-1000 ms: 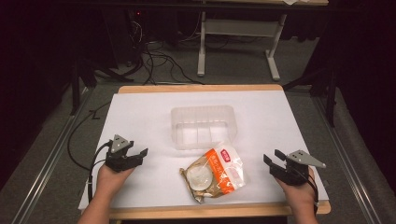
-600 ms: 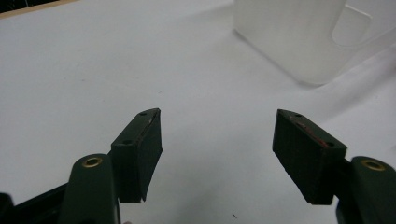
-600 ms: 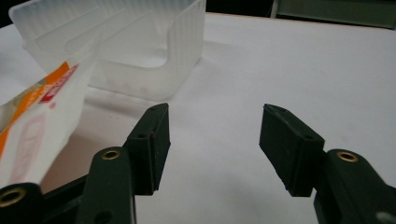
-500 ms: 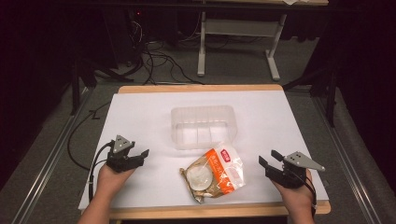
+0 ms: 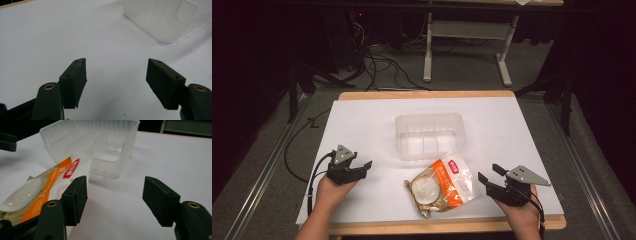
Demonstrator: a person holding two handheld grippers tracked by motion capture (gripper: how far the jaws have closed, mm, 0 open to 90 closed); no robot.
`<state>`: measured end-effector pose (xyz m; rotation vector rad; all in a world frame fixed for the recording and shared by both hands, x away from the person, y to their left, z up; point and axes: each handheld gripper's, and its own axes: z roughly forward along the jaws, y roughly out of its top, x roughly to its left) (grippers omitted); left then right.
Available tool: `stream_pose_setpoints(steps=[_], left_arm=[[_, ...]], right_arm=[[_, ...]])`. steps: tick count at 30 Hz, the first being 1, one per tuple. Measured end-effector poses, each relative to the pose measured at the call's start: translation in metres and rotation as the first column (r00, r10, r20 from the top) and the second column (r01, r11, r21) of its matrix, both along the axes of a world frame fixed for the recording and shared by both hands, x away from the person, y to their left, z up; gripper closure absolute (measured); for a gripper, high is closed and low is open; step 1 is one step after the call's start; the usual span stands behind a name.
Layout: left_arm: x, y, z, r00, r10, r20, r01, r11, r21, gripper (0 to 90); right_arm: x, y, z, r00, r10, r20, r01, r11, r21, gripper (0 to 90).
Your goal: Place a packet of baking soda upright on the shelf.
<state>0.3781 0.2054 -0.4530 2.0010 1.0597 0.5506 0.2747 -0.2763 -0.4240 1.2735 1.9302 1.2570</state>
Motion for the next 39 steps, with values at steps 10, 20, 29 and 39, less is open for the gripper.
stream_pose_setpoints(steps=[10, 20, 29, 39], left_arm=[[0.000, -0.001, 0.000, 0.9999, -0.008, -0.008, 0.008, 0.9999, 0.011, 33.2], [0.000, -0.002, -0.001, 0.9999, -0.008, -0.008, 0.008, 0.9999, 0.011, 33.0], [0.000, -0.002, -0.001, 0.9999, -0.009, -0.006, 0.009, 0.9999, 0.010, 32.9], [0.000, -0.001, -0.001, 0.9999, -0.012, -0.005, 0.013, 0.9998, 0.018, 32.8]], right_arm=[[0.001, 0.018, -0.007, 0.9973, 0.051, -0.053, -0.051, 0.999, 0.003, 30.2], [0.003, 0.030, -0.015, 0.9884, 0.100, -0.115, -0.098, 0.995, 0.023, 27.4], [0.005, 0.037, -0.020, 0.9776, 0.132, -0.164, -0.125, 0.991, 0.052, 27.0], [0.004, 0.033, -0.025, 0.9617, 0.164, -0.220, -0.146, 0.985, 0.093, 48.1]])
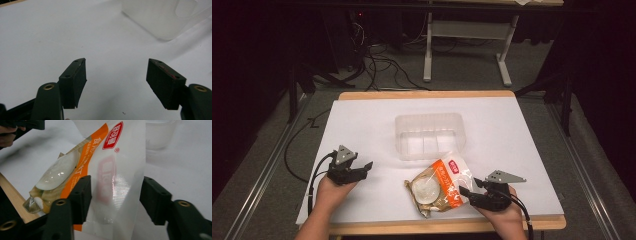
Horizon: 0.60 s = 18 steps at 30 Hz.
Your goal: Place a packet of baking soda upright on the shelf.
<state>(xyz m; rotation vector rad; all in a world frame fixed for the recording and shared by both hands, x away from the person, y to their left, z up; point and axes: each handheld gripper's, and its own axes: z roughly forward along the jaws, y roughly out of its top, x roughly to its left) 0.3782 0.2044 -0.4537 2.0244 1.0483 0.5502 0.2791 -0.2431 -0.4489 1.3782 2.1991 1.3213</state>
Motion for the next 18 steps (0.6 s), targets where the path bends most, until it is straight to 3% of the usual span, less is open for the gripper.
stream_pose_setpoints(steps=[3, 5, 7, 10, 13, 18], left_arm=[[0.0000, -0.0008, -0.0004, 1.0000, 0.002, -0.001, -0.002, 1.0000, -0.006, 32.8], [-0.0003, -0.0009, -0.0003, 1.0000, -0.001, -0.002, 0.001, 1.0000, -0.003, 32.8], [-0.0002, -0.0008, -0.0003, 1.0000, 0.000, -0.003, 0.000, 1.0000, -0.002, 32.9], [-0.0001, -0.0011, -0.0005, 1.0000, 0.001, -0.004, -0.001, 1.0000, -0.005, 32.8], [-0.0001, -0.0015, -0.0005, 1.0000, -0.003, -0.007, 0.003, 1.0000, 0.001, 32.8], [0.0000, -0.0012, -0.0005, 1.0000, -0.001, -0.006, 0.001, 1.0000, -0.002, 32.8]], right_arm=[[0.0004, -0.0025, 0.0001, 0.9998, 0.018, -0.007, -0.018, 0.999, 0.032, 60.8], [0.0003, -0.0029, 0.0005, 0.9998, 0.020, -0.006, -0.019, 0.999, 0.037, 63.5], [0.0002, -0.0058, 0.0015, 0.9995, 0.033, 0.001, -0.033, 0.998, 0.047, 71.9], [0.0000, -0.0064, 0.0017, 0.9992, 0.040, 0.005, -0.040, 0.998, 0.049, 75.4], [-0.0003, -0.0071, 0.0033, 0.9985, 0.054, 0.012, -0.054, 0.995, 0.078, 86.7], [-0.0028, -0.0036, 0.0100, 0.9964, 0.070, 0.049, -0.073, 0.995, 0.072, 90.0]])
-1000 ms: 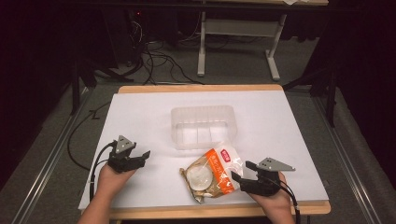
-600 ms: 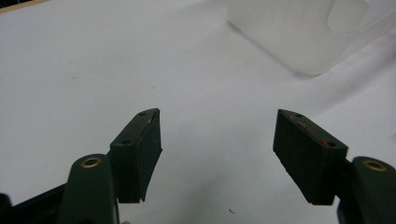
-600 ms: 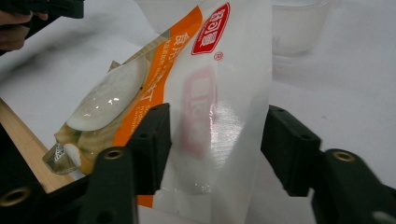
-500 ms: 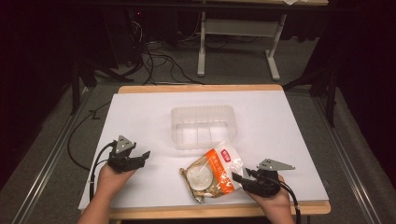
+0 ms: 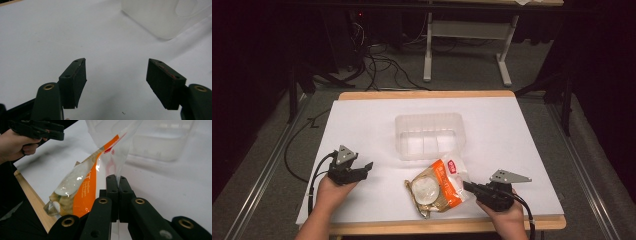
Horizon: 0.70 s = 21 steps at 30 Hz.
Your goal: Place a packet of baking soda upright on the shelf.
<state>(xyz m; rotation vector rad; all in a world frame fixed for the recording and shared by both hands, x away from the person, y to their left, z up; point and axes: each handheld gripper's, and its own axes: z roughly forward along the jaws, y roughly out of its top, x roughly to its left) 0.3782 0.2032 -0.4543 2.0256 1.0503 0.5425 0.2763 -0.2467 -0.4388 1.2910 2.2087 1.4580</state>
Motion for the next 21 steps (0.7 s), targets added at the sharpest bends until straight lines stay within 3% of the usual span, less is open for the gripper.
stream_pose_setpoints(steps=[4, 6, 12, 20, 21], left_arm=[[0.000, 0.000, 0.000, 1.0000, -0.001, 0.000, 0.001, 1.0000, 0.000, 32.9], [0.000, 0.000, 0.000, 1.0000, -0.001, 0.001, 0.001, 1.0000, 0.000, 32.8], [0.001, 0.000, 0.000, 1.0000, -0.002, 0.000, 0.002, 1.0000, 0.003, 32.8], [0.001, 0.000, 0.000, 1.0000, -0.003, -0.001, 0.003, 1.0000, 0.003, 32.8], [0.001, 0.000, 0.000, 1.0000, -0.004, -0.002, 0.004, 1.0000, 0.003, 32.9]], right_arm=[[-0.004, 0.002, 0.011, 0.9980, 0.004, 0.063, -0.004, 1.000, -0.008, 90.0], [-0.007, -0.002, 0.019, 0.9941, -0.022, 0.106, 0.023, 1.000, -0.006, 90.0], [-0.009, -0.015, 0.030, 0.9859, -0.067, 0.154, 0.070, 0.998, -0.011, 90.0], [-0.010, -0.037, 0.042, 0.9618, -0.172, 0.213, 0.180, 0.983, -0.022, 90.0], [-0.009, -0.044, 0.045, 0.9538, -0.198, 0.226, 0.208, 0.978, -0.020, 90.0]])
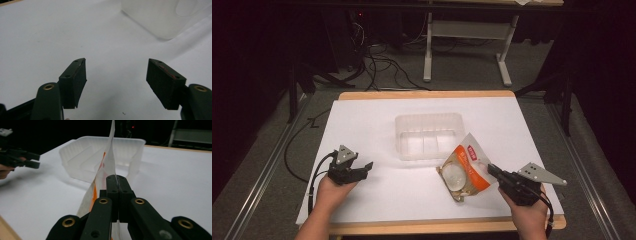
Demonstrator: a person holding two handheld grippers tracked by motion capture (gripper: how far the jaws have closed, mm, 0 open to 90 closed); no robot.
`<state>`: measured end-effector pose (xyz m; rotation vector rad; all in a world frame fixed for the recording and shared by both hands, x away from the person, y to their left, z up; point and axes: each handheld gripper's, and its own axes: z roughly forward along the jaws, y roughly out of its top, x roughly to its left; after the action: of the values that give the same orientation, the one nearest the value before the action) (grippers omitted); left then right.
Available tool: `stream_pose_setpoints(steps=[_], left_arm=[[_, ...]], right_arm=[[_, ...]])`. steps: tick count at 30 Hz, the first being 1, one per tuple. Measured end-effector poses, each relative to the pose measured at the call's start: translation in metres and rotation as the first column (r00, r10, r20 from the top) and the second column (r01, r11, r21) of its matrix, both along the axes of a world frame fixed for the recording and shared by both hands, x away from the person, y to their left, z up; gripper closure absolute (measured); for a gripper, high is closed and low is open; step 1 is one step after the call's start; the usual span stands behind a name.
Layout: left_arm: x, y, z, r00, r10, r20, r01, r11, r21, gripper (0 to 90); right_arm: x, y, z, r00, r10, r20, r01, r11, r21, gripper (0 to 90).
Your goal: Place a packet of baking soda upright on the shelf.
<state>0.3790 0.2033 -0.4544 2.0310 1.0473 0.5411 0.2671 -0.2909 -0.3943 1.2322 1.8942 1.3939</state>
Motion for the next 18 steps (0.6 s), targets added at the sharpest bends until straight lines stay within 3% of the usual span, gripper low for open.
stream_pose_setpoints(steps=[5, 12, 15, 18], left_arm=[[0.000, 0.000, 0.000, 1.0000, -0.002, 0.000, 0.002, 1.0000, 0.001, 32.9], [0.001, -0.001, -0.001, 1.0000, -0.004, -0.002, 0.004, 1.0000, 0.006, 32.8], [0.001, -0.002, -0.001, 1.0000, -0.005, -0.003, 0.005, 0.9999, 0.010, 32.8], [0.001, -0.002, -0.001, 1.0000, -0.006, -0.002, 0.006, 0.9999, 0.012, 32.8]], right_arm=[[0.001, -0.016, 0.005, 0.9982, -0.058, 0.016, 0.058, 0.998, 0.000, 90.0], [-0.001, -0.041, 0.011, 0.9839, -0.172, 0.049, 0.172, 0.985, 0.016, 90.0], [-0.001, -0.043, 0.013, 0.9777, -0.198, 0.070, 0.198, 0.980, 0.003, 90.0], [0.000, -0.039, 0.015, 0.9771, -0.194, 0.086, 0.195, 0.981, 0.002, 90.0]])
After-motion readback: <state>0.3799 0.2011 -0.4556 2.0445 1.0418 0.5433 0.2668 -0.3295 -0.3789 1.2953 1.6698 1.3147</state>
